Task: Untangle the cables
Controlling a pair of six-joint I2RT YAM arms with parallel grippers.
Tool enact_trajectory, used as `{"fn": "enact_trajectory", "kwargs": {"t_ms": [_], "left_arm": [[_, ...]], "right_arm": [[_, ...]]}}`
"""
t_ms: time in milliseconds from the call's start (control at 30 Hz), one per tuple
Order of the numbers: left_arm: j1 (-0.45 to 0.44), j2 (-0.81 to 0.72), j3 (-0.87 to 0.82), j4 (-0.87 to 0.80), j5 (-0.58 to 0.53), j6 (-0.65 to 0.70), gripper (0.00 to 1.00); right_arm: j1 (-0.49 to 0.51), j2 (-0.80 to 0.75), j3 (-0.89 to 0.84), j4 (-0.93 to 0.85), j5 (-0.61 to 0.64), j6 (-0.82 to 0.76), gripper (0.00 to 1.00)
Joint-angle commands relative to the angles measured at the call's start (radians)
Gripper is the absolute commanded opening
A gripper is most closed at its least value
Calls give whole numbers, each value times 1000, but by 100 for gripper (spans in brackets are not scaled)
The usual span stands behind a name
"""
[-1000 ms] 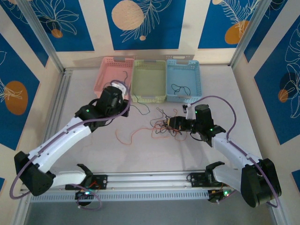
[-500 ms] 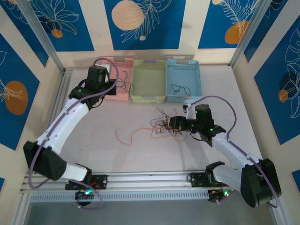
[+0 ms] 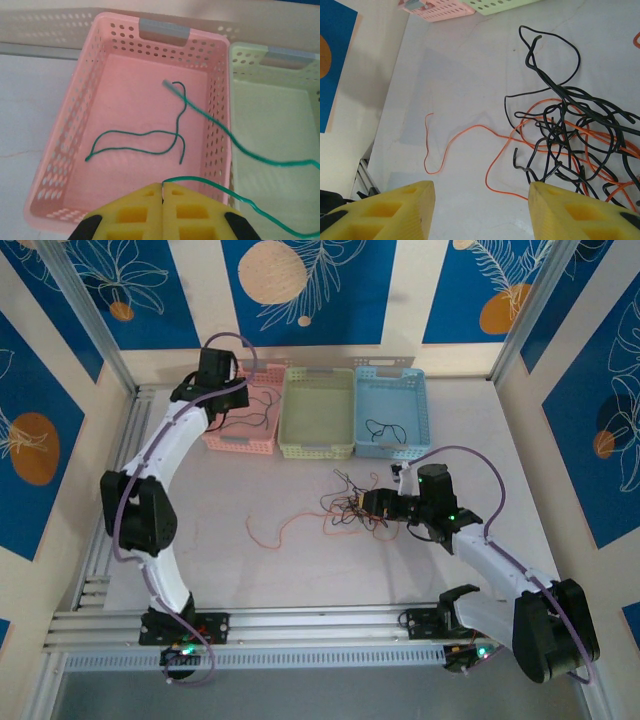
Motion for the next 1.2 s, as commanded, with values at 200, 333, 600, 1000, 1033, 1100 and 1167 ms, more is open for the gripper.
{"fn": "enact_trajectory", "kwargs": {"t_ms": [200, 333, 600, 1000, 1033, 1100, 1167], "left_arm": [[39, 217, 226, -88, -8, -4, 0], [48, 308, 319, -135, -13, 13, 0], [95, 295, 326, -194, 53, -7, 54], [34, -281, -284, 7, 256, -87, 59], [18, -337, -367, 32, 267, -95, 58], [-27, -451, -535, 69, 280, -110, 58], [-77, -542, -674, 91, 301, -131, 57]], "right_arm": [[-7, -23, -15, 15, -25, 9, 53], [-7, -23, -16, 15, -25, 9, 53], [-13, -32, -24, 13, -21, 15, 53], [-15, -21, -13, -1, -13, 20, 53], [-15, -20, -9, -10, -4, 24, 53], [-15, -14, 9, -55, 22, 32, 52], [-18, -9, 25, -104, 38, 39, 51]]}}
